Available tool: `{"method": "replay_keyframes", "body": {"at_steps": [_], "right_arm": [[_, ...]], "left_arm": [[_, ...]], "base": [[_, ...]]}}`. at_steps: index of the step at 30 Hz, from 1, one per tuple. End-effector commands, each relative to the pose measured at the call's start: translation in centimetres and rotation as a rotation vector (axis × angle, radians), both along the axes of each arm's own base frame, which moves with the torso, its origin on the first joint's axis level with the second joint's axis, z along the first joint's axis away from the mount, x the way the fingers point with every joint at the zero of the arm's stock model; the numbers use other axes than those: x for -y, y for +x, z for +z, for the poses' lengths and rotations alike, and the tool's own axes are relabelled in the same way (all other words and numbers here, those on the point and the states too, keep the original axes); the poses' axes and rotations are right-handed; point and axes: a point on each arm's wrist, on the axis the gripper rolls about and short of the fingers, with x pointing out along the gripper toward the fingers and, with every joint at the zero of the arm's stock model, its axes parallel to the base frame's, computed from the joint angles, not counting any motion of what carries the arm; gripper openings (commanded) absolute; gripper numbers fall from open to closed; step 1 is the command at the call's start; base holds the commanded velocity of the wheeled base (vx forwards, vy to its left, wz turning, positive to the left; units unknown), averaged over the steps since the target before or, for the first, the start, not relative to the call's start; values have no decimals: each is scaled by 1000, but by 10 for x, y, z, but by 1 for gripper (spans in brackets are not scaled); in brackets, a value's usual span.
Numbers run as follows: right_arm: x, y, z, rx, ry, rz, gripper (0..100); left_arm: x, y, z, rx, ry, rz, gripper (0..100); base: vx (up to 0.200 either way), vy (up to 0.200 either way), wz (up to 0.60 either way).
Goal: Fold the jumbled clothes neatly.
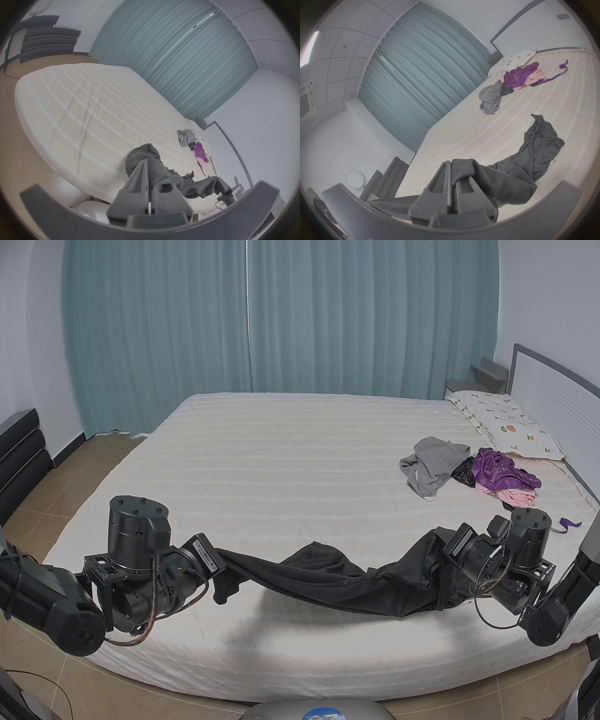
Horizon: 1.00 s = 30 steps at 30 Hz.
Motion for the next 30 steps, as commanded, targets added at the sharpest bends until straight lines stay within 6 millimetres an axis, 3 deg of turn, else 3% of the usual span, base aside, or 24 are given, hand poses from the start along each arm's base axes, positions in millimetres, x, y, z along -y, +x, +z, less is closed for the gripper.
{"method": "replay_keyframes", "body": {"at_steps": [1, 10, 18, 19, 20, 21, 24, 25, 26, 30], "right_arm": [[3, -6, 0, 0, 0, 0, 0], [12, -29, 5, 25, 11, 2, 0], [24, -57, 35, 139, 26, 3, 0], [28, -67, 47, 192, 29, 7, 0], [28, -67, 47, 192, 29, 7, 0], [31, -81, 65, 270, 32, 25, 0], [34, -90, 77, 318, 24, 31, 0], [39, -102, 100, 391, -9, 34, 0], [39, -102, 100, 391, -9, 34, 0], [45, -108, 149, 482, -2, 22, 0]], "left_arm": [[0, -5, -2, -9, -2, -8, 0], [2, -16, -2, -9, 4, -33, 0], [-11, -46, 14, 48, -19, -47, 0], [-15, -52, 25, 86, -36, -37, 0], [-15, -52, 25, 86, -36, -37, 0], [-20, -60, 36, 134, -54, -26, 0], [-24, -66, 44, 173, -48, -32, 0], [-29, -72, 55, 234, -23, -45, 0], [-29, -72, 55, 234, -23, -45, 0], [-31, -72, 82, 338, -16, -17, 0]], "base": [[0, 0, 0], [-200, 0, 0], [-150, 0, 0], [0, 0, 0], [0, 0, 0], [0, 0, 0], [0, 0, 0], [0, 0, 0], [0, 0, 0], [0, 0, 0]]}}
